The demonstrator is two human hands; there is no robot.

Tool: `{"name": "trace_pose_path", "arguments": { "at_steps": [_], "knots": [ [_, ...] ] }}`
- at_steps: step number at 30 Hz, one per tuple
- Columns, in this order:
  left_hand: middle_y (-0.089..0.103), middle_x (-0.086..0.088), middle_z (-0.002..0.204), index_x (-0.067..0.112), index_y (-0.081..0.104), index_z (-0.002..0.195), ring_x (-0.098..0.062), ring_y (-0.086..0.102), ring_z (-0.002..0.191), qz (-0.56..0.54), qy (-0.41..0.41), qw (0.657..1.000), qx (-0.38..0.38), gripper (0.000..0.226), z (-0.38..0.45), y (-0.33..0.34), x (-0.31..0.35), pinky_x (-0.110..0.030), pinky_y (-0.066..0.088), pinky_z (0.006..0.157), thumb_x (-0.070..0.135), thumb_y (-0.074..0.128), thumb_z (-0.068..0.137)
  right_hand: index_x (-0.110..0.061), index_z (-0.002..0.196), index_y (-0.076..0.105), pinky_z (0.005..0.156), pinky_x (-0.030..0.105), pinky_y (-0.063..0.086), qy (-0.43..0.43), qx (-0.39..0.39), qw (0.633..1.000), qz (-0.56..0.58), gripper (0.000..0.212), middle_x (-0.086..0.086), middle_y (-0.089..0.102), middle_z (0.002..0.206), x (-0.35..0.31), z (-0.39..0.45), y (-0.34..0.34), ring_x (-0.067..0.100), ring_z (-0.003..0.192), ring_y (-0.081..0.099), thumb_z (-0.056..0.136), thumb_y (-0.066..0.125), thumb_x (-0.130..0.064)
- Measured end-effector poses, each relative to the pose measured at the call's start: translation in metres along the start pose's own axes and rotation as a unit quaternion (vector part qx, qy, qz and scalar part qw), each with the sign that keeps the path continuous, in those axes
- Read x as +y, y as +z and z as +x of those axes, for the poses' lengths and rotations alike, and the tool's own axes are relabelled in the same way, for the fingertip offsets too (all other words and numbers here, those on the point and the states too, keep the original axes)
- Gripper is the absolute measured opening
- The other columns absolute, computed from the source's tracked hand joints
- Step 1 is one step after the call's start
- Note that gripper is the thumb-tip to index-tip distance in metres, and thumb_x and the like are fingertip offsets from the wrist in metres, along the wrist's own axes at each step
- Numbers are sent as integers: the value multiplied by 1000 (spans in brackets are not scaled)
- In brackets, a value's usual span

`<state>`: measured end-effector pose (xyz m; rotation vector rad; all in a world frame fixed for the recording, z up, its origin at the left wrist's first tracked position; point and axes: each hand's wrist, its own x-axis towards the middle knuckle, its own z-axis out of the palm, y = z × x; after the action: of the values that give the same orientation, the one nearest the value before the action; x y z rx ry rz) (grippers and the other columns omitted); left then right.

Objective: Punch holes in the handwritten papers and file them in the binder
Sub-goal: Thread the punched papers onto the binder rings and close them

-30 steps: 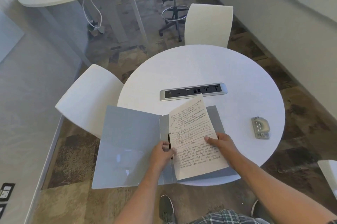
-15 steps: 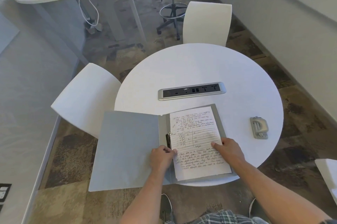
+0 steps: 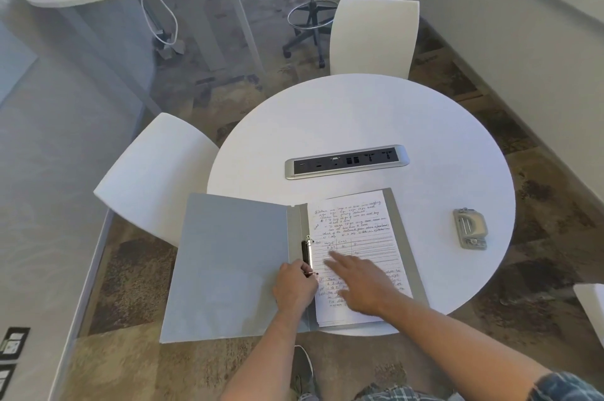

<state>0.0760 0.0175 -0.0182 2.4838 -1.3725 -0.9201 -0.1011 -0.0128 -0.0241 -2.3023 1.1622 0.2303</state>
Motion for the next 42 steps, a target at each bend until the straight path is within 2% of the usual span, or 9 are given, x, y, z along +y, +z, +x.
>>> {"name": "trace_pose_path", "arguments": {
  "at_steps": [7,11,15,19,22,25,29,33,42],
  "knots": [
    [69,4,90,19,61,98,-19,67,83,-72,-37,997,-15,18,5,1,1,-32,54,67,18,69,83,-33,166,-1,128,50,8,-47,-103,985,-128,87,-10,-14,174,6,14,29,16,162,-2,102,54,-51],
    [69,2,74,14,64,75,-18,61,64,-145,-98,985,-2,9,11,-5,6,-29,46,57,10,59,81,-37,165,-4,128,49,9,-48,-124,983,-124,89,-13,-17,172,9,20,29,15,161,-1,101,57,-49],
    [58,2,53,14,60,55,-20,52,50,-131,-105,986,-7,39,19,-6,10,-23,40,52,28,66,91,-38,165,-4,128,49,10,-49,-126,984,-119,89,-13,-16,172,11,22,30,15,161,0,101,57,-48],
    [61,-3,57,9,68,63,-25,55,55,-112,-122,986,-25,26,25,-7,13,-26,44,57,21,68,86,-38,165,-3,127,50,11,-52,-129,984,-115,89,-13,-15,172,14,24,31,15,161,0,100,58,-47],
    [58,-4,55,12,57,59,-25,56,54,-98,-128,987,-28,29,26,-10,15,-26,42,55,21,70,83,-39,165,-2,127,50,11,-52,-125,985,-107,88,-14,-14,172,15,24,32,15,161,1,100,58,-47],
    [72,-15,78,10,63,71,-31,72,76,-62,-118,990,-39,9,28,-14,24,-28,44,55,11,66,79,-40,165,-1,127,49,11,-52,-122,986,-103,88,-15,-14,172,17,24,33,14,161,1,100,58,-48],
    [74,-9,85,10,67,80,-30,71,79,-17,-81,996,-30,2,26,-15,28,-27,45,53,8,66,79,-41,165,-1,128,48,9,-51,-120,987,-98,88,-15,-13,172,18,24,33,14,161,1,100,59,-48],
    [72,-5,86,15,60,81,-25,65,75,-7,-53,999,-4,8,24,-14,26,-27,42,49,12,67,84,-40,165,-1,128,48,7,-51,-127,986,-91,88,-15,-13,172,18,23,31,13,161,-1,100,59,-46],
    [69,2,90,22,55,107,-21,70,85,-129,-27,991,32,34,21,-10,16,-33,57,69,16,78,83,-38,166,0,128,49,6,-50,-133,988,-68,87,-14,-12,173,15,19,25,13,161,-2,101,59,-41]
  ]
}}
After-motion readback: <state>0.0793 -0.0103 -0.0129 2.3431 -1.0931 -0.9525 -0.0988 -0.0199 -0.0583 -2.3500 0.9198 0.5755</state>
